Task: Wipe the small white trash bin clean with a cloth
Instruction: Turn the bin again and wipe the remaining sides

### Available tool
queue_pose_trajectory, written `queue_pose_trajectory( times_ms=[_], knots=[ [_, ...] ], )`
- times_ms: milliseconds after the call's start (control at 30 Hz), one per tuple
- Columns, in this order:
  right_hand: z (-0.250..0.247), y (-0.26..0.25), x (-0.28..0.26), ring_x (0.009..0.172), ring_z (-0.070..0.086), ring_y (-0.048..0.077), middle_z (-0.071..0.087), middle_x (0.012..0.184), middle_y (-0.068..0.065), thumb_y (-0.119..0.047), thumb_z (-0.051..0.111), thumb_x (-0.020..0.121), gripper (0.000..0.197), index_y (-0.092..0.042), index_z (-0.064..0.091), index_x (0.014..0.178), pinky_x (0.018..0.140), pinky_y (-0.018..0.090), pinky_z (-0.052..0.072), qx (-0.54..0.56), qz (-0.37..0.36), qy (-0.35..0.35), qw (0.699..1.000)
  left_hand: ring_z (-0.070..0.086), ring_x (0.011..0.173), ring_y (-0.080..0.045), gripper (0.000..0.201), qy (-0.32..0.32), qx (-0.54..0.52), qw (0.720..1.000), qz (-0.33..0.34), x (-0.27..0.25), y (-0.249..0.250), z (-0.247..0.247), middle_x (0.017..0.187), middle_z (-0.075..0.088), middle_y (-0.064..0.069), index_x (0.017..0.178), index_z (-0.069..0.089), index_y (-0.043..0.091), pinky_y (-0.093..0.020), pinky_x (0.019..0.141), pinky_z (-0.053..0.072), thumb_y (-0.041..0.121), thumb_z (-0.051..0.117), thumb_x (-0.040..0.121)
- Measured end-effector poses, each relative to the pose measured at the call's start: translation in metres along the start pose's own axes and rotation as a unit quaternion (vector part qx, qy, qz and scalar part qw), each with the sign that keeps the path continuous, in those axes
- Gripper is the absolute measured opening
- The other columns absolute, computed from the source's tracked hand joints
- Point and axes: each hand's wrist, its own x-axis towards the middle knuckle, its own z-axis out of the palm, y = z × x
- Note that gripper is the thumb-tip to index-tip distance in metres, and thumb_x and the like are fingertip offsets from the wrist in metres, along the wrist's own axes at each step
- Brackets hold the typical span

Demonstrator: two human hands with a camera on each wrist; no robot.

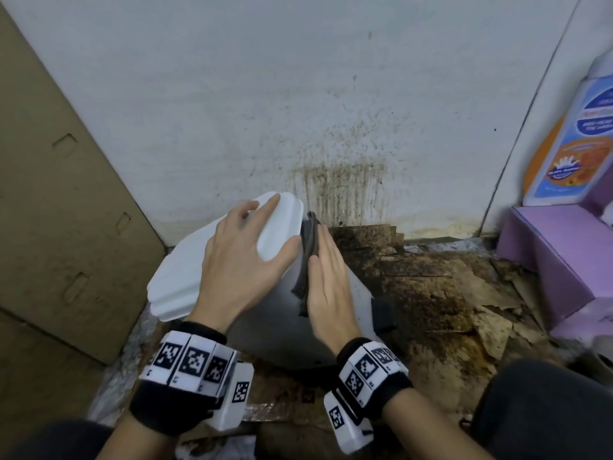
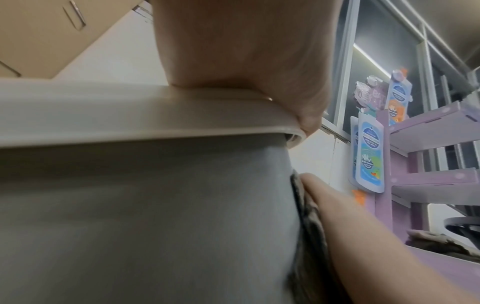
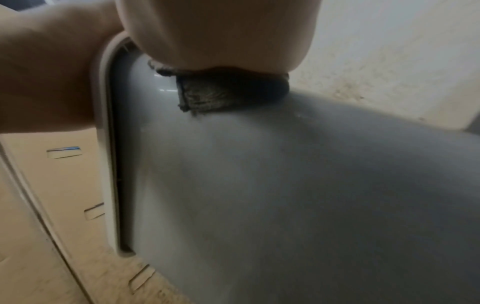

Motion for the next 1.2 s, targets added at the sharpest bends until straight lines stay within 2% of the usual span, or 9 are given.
queue_pose_trajectory(
  times_ms=[167, 267, 367, 500, 733, 900, 967, 1067, 1200],
  knots=[
    [-0.003, 0.051, -0.019, 0.155, 0.012, -0.004, 0.017, 0.171, -0.011, -0.04, 0.019, 0.106, 0.06, -0.025, 0.02, 0.163, 0.129, 0.031, 0.011, -0.023, 0.088, 0.037, 0.995, 0.033, 0.15, -0.013, 0.069, 0.013, -0.038, 0.999, 0.007, 0.003, -0.015, -0.006, 0.163, 0.038, 0.013, 0.156, 0.035, 0.044, -0.051, 0.119, 0.033, 0.064, 0.043, 0.09],
    [-0.005, 0.069, -0.027, 0.155, 0.012, -0.002, 0.017, 0.171, -0.009, -0.04, 0.017, 0.105, 0.06, -0.025, 0.021, 0.163, 0.129, 0.027, 0.008, -0.042, 0.126, 0.048, 0.99, 0.032, 0.151, -0.008, 0.066, 0.022, -0.054, 0.998, 0.012, 0.003, -0.02, -0.008, 0.162, 0.038, 0.017, 0.155, 0.037, 0.043, -0.052, 0.119, 0.034, 0.061, 0.045, 0.091],
    [-0.002, 0.066, -0.025, 0.156, 0.013, 0.001, 0.019, 0.171, -0.009, -0.04, 0.018, 0.104, 0.062, -0.023, 0.023, 0.163, 0.128, 0.024, 0.007, -0.04, 0.144, 0.058, 0.987, 0.033, 0.15, -0.008, 0.064, 0.024, -0.053, 0.998, 0.014, 0.004, -0.022, -0.007, 0.162, 0.038, 0.018, 0.154, 0.038, 0.045, -0.052, 0.119, 0.034, 0.061, 0.045, 0.092],
    [0.006, 0.044, -0.014, 0.158, 0.011, 0.007, 0.018, 0.171, -0.007, -0.026, 0.024, 0.111, 0.053, -0.021, 0.021, 0.164, 0.128, 0.028, 0.005, -0.033, 0.17, 0.068, 0.983, 0.034, 0.15, -0.008, 0.064, 0.029, -0.051, 0.998, 0.018, 0.003, -0.025, -0.008, 0.162, 0.038, 0.017, 0.153, 0.039, 0.046, -0.052, 0.119, 0.034, 0.061, 0.044, 0.091],
    [0.026, -0.024, 0.009, 0.155, -0.003, -0.005, 0.003, 0.171, -0.018, -0.045, 0.014, 0.104, 0.063, -0.031, 0.01, 0.165, 0.127, 0.024, -0.001, -0.007, 0.04, -0.003, 0.999, 0.035, 0.149, -0.011, 0.065, 0.028, -0.041, 0.999, 0.02, -0.003, -0.021, -0.007, 0.162, 0.04, 0.013, 0.151, 0.041, 0.046, -0.05, 0.119, 0.034, 0.061, 0.043, 0.089],
    [0.019, 0.005, -0.004, 0.156, 0.01, -0.002, 0.017, 0.171, -0.013, -0.043, 0.017, 0.106, 0.061, -0.024, 0.021, 0.164, 0.127, 0.026, 0.011, -0.027, -0.034, 0.022, 0.999, 0.036, 0.149, -0.011, 0.063, 0.026, -0.049, 0.998, 0.016, -0.002, -0.023, -0.009, 0.161, 0.04, 0.014, 0.15, 0.042, 0.046, -0.051, 0.118, 0.035, 0.062, 0.042, 0.09],
    [0.015, 0.03, -0.013, 0.156, 0.015, -0.001, 0.022, 0.17, -0.011, -0.043, 0.018, 0.105, 0.062, -0.023, 0.026, 0.163, 0.128, 0.031, 0.016, -0.026, -0.004, 0.05, 0.998, 0.037, 0.148, -0.01, 0.062, 0.03, -0.056, 0.998, 0.014, 0.0, -0.025, -0.01, 0.16, 0.041, 0.015, 0.15, 0.043, 0.045, -0.051, 0.117, 0.036, 0.06, 0.044, 0.09],
    [0.008, 0.061, -0.028, 0.155, 0.017, -0.002, 0.023, 0.169, -0.013, -0.048, 0.015, 0.101, 0.066, -0.027, 0.027, 0.162, 0.128, 0.036, 0.017, -0.044, 0.088, 0.084, 0.992, 0.038, 0.147, -0.009, 0.06, 0.032, -0.065, 0.997, 0.012, 0.001, -0.027, -0.011, 0.159, 0.042, 0.017, 0.149, 0.044, 0.046, -0.05, 0.117, 0.036, 0.059, 0.046, 0.09],
    [0.008, 0.077, -0.037, 0.156, 0.016, 0.003, 0.022, 0.17, -0.011, -0.047, 0.015, 0.102, 0.066, -0.025, 0.026, 0.163, 0.129, 0.034, 0.012, -0.061, 0.132, 0.102, 0.984, 0.038, 0.147, -0.009, 0.059, 0.034, -0.066, 0.997, 0.011, 0.0, -0.028, -0.011, 0.159, 0.042, 0.018, 0.149, 0.044, 0.045, -0.05, 0.117, 0.037, 0.058, 0.047, 0.091]
  ],
)
